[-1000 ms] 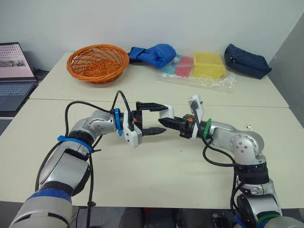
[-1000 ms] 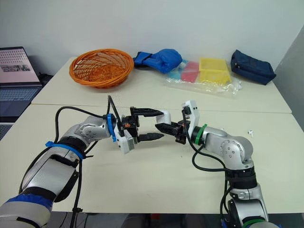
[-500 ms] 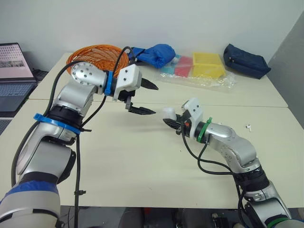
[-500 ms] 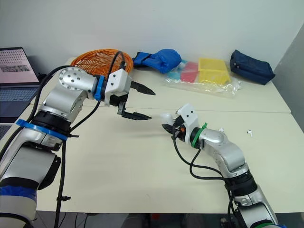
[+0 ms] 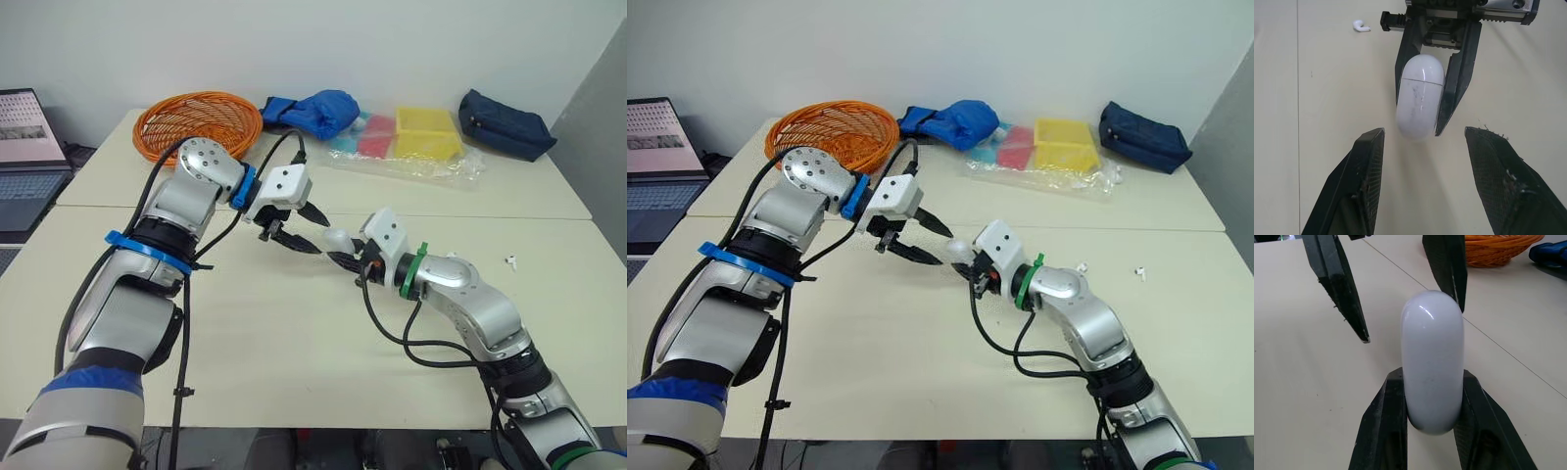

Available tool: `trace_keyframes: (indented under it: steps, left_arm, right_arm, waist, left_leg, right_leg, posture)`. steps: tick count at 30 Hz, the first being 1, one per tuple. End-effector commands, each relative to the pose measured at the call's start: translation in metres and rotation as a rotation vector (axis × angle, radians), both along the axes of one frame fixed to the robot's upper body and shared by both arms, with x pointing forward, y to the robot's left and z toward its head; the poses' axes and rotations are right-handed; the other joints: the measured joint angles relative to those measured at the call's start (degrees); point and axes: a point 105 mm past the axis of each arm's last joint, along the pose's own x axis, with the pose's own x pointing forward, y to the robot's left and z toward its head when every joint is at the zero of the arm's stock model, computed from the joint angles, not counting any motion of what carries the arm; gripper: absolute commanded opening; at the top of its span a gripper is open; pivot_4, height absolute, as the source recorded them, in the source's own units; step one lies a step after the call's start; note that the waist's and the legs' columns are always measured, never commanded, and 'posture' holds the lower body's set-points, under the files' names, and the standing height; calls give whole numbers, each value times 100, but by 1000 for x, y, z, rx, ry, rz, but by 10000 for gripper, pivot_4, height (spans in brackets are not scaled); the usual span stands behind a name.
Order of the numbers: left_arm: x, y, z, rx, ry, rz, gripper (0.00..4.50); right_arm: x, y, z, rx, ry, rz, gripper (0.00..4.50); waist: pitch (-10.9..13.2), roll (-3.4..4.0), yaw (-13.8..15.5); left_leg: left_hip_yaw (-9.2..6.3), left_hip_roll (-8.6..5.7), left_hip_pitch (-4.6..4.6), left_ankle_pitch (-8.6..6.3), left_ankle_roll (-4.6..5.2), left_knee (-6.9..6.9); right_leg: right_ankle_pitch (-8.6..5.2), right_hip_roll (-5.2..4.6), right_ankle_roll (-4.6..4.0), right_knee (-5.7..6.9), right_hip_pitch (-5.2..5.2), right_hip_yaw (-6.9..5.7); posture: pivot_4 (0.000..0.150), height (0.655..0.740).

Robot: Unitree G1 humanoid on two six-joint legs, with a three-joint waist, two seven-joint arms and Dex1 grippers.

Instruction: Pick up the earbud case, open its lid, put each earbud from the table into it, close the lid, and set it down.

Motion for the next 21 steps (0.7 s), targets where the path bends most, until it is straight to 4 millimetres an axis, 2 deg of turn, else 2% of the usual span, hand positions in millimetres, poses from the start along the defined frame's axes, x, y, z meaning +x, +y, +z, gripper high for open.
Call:
trace_keyframes:
  steps: [1, 7, 21]
  left_arm:
    - [2, -4, 17, -17, -62, -24, 26603]
    - [3, -9, 17, 6, -79, -46, 26603]
    - [3, -13, 9, 54, -94, -69, 26603]
  right_arm:
    - [-5, 5, 19, -5, -91, 35, 8039]
    - [-6, 5, 18, -85, -145, 51, 8039]
    - [-4, 7, 22, -99, -170, 46, 8039]
  waist:
    - [0, 0, -3]
    - [0, 0, -5]
    - [0, 0, -3]
  left_leg:
    - [0, 0, 0, 0, 0, 0]
    - [0, 0, 0, 0, 0, 0]
    - [-2, 0, 0, 0, 0, 2]
  right_leg:
    - [0, 0, 0, 0, 0, 0]
    - [0, 0, 0, 1, 0, 1]
    - [6, 0, -9, 3, 0, 1]
  posture:
    - [1500, 7400]
    - [1500, 7400]
    - [1500, 7400]
